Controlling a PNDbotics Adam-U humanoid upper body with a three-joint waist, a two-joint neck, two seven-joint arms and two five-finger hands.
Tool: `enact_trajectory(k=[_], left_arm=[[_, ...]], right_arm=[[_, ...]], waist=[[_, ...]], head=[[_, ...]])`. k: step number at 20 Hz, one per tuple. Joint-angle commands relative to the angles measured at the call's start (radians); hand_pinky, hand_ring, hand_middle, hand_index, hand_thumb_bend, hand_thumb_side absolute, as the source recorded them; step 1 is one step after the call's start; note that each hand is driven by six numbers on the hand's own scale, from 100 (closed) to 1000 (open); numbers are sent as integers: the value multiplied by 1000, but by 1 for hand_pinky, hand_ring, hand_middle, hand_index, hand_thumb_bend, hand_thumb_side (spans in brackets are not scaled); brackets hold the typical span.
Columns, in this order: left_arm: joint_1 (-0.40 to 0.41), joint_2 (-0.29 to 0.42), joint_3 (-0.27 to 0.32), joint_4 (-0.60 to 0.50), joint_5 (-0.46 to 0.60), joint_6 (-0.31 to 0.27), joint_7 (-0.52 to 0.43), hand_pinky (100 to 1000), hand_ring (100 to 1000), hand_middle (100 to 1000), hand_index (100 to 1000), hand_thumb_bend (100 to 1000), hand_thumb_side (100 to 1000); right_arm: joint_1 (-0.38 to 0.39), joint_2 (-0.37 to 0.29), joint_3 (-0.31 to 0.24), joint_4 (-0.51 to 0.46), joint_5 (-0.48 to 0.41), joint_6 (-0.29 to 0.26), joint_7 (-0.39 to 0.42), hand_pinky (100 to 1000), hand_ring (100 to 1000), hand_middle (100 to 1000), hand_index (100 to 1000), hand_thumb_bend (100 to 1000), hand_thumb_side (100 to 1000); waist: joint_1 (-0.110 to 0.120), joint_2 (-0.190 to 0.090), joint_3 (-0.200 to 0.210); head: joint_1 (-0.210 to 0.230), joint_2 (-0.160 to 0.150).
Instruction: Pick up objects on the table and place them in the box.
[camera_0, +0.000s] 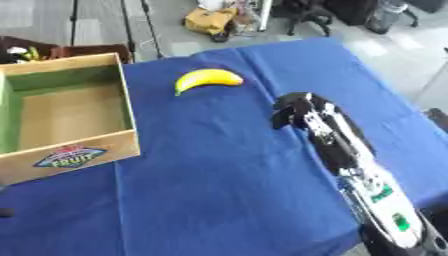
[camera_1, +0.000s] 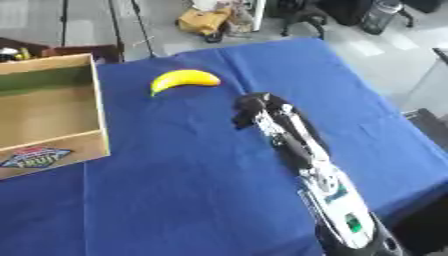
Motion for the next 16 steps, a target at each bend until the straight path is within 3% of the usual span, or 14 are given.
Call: enact_trajectory(k=[1, 3, 6, 12, 16], left_arm=[[-4, 11, 10, -16, 2, -2, 2, 616, 805, 618, 612, 178, 1000], [-4, 11, 9, -16, 2, -2, 1, 616, 805, 618, 612, 178, 1000], [-7, 17, 3, -16, 3, -2, -3, 616, 805, 618, 612, 178, 1000], [-22, 23, -12, -18, 10, -4, -18, 616, 805, 618, 612, 177, 1000], [-42, 25, -32, -20, 18, -4, -37, 615, 804, 618, 612, 177, 1000]], right_arm=[[-19, -116, -20, -45, 5, -15, -9, 625, 624, 650, 723, 100, 614], [-30, -177, -27, -48, 0, -24, -17, 625, 624, 650, 723, 100, 614], [-50, -214, -23, -41, 3, -29, -11, 672, 670, 683, 743, 100, 567], [-194, -360, -7, 95, 90, 11, 65, 693, 703, 714, 760, 100, 542], [-301, -466, 17, 201, 119, 65, 85, 707, 728, 736, 772, 100, 523]], waist=[[-1, -16, 2], [-2, -16, 4], [-10, -20, 16], [-14, -22, 61], [-21, -20, 122]], head=[[-4, 6], [-4, 4], [-10, 8], [-34, 4], [-72, 0]])
